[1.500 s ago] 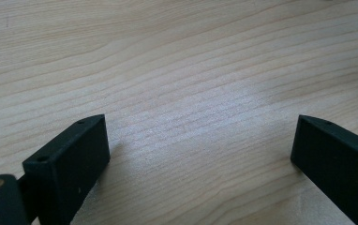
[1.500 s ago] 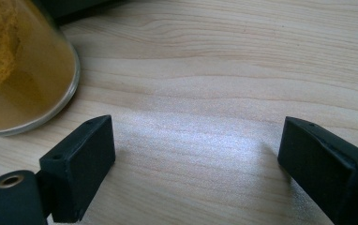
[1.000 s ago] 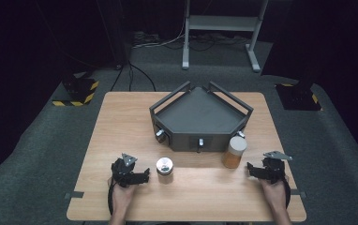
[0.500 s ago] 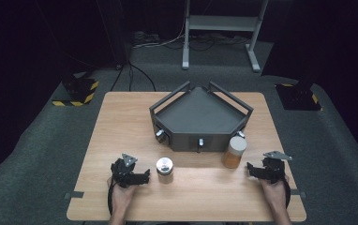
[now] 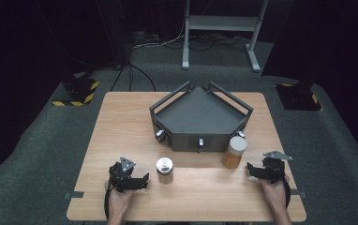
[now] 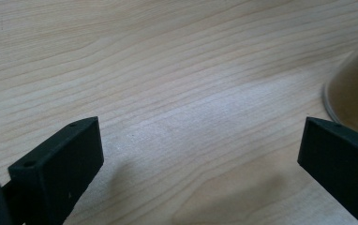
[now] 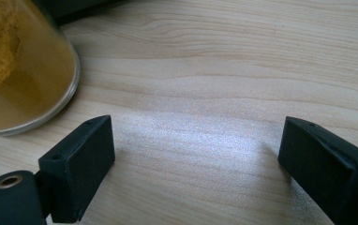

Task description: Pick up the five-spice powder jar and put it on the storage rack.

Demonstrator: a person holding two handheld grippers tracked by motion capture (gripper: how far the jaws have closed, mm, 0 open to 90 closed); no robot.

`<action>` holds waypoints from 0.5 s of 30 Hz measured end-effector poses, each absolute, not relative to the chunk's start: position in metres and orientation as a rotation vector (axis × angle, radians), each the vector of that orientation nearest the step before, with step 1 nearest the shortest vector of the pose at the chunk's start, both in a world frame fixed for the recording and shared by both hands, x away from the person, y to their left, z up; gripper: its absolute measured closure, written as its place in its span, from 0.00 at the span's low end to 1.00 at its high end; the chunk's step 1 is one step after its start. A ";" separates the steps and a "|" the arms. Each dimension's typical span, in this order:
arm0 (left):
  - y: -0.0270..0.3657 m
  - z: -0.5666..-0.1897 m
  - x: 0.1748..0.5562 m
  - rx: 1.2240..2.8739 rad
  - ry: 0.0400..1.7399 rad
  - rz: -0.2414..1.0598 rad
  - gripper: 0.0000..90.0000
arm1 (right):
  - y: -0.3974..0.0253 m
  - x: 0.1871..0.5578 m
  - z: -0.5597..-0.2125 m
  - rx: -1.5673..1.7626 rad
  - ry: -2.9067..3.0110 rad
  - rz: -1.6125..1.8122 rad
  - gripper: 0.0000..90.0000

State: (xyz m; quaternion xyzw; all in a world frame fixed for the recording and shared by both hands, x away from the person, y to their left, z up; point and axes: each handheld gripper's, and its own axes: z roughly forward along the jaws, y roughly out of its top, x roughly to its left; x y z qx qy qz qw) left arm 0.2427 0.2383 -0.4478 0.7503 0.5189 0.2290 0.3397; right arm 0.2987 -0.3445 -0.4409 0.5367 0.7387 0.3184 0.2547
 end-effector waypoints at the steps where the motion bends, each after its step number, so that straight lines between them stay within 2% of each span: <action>1: 0.238 -0.447 0.242 1.952 1.350 0.591 0.01 | -0.344 0.299 -0.441 1.458 2.006 0.865 0.12; 15: 0.232 -0.445 0.230 1.994 1.259 0.514 0.01 | -0.344 0.299 -0.441 1.457 2.006 0.865 0.12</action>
